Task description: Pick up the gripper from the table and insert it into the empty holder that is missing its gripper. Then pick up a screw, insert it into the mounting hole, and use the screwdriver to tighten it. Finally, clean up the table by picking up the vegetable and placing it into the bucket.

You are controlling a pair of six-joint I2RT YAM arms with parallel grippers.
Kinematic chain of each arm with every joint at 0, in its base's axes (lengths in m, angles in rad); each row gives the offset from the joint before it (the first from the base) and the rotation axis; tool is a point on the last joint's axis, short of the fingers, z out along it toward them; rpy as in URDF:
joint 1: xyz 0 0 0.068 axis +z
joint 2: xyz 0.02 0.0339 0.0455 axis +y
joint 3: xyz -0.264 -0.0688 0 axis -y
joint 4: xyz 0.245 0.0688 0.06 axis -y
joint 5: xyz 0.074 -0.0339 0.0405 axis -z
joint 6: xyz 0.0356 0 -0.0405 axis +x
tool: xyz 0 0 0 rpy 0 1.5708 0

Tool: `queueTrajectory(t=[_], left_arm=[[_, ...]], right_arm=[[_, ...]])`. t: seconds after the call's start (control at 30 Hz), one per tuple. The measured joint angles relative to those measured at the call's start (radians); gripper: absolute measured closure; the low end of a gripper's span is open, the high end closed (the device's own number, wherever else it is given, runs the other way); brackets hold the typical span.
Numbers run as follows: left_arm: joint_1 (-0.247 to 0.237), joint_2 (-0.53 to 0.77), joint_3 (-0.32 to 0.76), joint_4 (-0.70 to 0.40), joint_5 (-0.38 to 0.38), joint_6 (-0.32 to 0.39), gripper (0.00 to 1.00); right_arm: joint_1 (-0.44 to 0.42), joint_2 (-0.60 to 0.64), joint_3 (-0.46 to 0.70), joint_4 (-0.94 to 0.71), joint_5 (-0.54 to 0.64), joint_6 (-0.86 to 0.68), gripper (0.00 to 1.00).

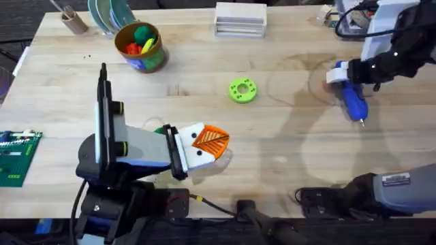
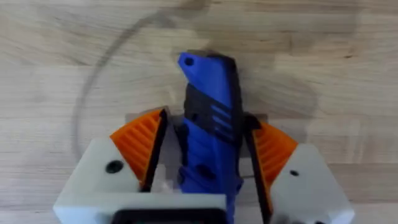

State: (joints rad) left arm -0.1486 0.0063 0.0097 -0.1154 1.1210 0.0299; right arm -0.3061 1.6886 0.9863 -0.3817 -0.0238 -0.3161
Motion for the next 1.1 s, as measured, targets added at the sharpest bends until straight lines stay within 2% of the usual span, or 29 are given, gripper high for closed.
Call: queueTrajectory(t=[0.1, 0.4, 0.8, 0.83, 1.1], left_arm=[[0.0, 0.0, 0.0, 0.0, 0.0, 0.0, 0.996], [0.0, 0.0, 0.0, 0.0, 0.0, 0.0, 0.996], [0.0, 0.0, 0.0, 0.0, 0.0, 0.0, 0.996], [0.0, 0.0, 0.0, 0.0, 0.0, 0.0, 0.996], [0.0, 0.0, 0.0, 0.0, 0.0, 0.0, 0.996]], right_arm=[[0.0, 0.0, 0.0, 0.005, 0.001, 0.0, 0.247], [-0.005, 0.005, 0.0, 0.022, 0.016, -0.007, 0.506], [-0.006, 0.007, 0.001, 0.039, 0.031, -0.023, 0.957], [-0.005, 0.007, 0.002, 0.039, 0.031, -0.023, 0.979], [-0.005, 0.006, 0.009, 0.029, 0.029, -0.022, 0.973]])
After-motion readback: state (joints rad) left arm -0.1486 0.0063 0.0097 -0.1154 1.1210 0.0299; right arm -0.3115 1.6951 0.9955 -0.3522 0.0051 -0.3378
